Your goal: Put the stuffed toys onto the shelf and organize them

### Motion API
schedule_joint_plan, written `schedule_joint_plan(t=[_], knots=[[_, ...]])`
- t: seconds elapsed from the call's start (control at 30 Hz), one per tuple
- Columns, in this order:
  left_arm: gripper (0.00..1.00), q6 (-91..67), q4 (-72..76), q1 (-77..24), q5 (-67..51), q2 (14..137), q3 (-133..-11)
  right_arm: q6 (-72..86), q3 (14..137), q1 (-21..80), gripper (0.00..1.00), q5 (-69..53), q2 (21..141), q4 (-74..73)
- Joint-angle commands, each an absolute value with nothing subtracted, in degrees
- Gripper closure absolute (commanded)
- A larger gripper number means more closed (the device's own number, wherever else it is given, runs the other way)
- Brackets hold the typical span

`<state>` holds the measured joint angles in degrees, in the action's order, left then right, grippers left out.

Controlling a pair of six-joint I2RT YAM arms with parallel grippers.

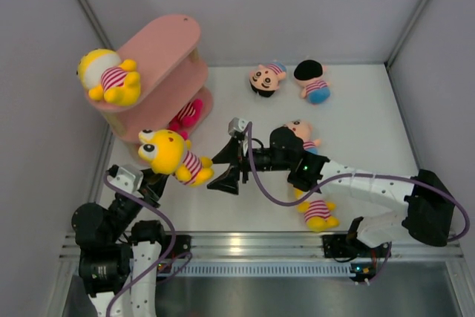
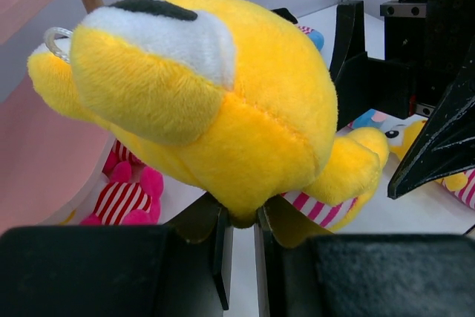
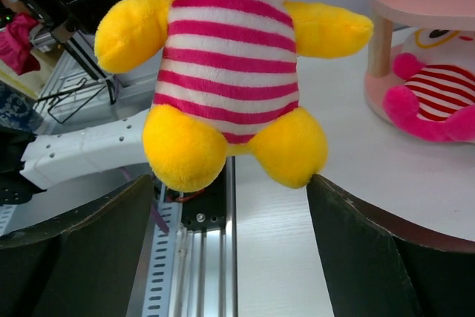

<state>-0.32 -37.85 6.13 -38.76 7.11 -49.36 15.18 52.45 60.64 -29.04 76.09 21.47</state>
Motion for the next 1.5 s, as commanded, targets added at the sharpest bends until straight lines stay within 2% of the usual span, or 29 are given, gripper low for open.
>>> schedule_joint_plan(t=[0.0, 0.33, 0.43, 0.47, 0.53, 0.57, 0.6, 0.63, 0.7, 0.8, 1.0, 1.13, 1.3, 1.47], knots=[[0.9, -1.0, -33.6, 6.5, -37.4, 6.2, -49.5, 18.8, 55.6, 61.5, 0.16, -33.0, 76.3, 28.1], [0.9, -0.5, -33.6, 6.5, -37.4, 5.4, -48.8, 24.6, 60.0, 62.3, 0.24, -32.6, 81.1, 31.5], [0.9, -0.5, -33.6, 6.4, -37.7, 5.3, -48.7, 25.0, 61.7, 62.8, 0.41, -31.4, 82.9, 30.3], [0.9, -0.5, -33.6, 6.6, -37.6, 5.3, -48.7, 24.9, 62.0, 62.8, 0.61, -31.1, 83.4, 29.6], [0.89, -0.5, -33.6, 6.5, -36.8, 5.3, -48.7, 23.5, 62.8, 62.8, 0.8, -29.6, 83.2, 26.7], [0.88, -0.5, -33.6, 6.4, -36.2, 5.1, -48.6, 22.6, 63.3, 62.8, 0.97, -28.7, 82.4, 24.8], [0.73, 1.7, -33.5, 6.4, -35.5, 5.2, -48.4, 21.5, 64.5, 62.7, 1.0, -27.5, 81.7, 22.6], [0.52, 2.7, -33.7, 6.4, -34.7, 5.1, -48.3, 18.3, 65.5, 62.7, 1.0, -24.1, 81.0, 16.3], [0.19, 6.0, -35.1, 6.5, -31.5, 4.7, -47.8, 15.5, 69.9, 62.1, 1.0, -20.0, 79.1, 10.1], [0.05, 10.4, -36.6, 6.5, -28.0, 4.2, -47.3, 10.7, 77.0, 61.1, 1.0, -12.3, 79.1, -4.1], [0.04, 14.2, -39.3, 6.5, -21.1, 2.7, -47.5, 4.6, 101.2, 55.2, 1.0, -2.1, 89.0, -21.1], [0.07, 16.1, -39.8, 6.4, -24.7, 2.4, -47.2, 1.4, 120.9, 52.7, 1.0, 2.3, 98.5, -25.1], [0.08, 14.2, -39.9, 6.2, -25.6, 1.8, -44.7, 1.1, 137.1, 51.2, 1.0, 4.3, 109.3, -23.7], [0.08, 12.4, -39.9, 6.0, -28.0, 1.3, -42.7, 0.5, 140.3, 50.8, 1.0, 5.5, 116.5, -11.9]])
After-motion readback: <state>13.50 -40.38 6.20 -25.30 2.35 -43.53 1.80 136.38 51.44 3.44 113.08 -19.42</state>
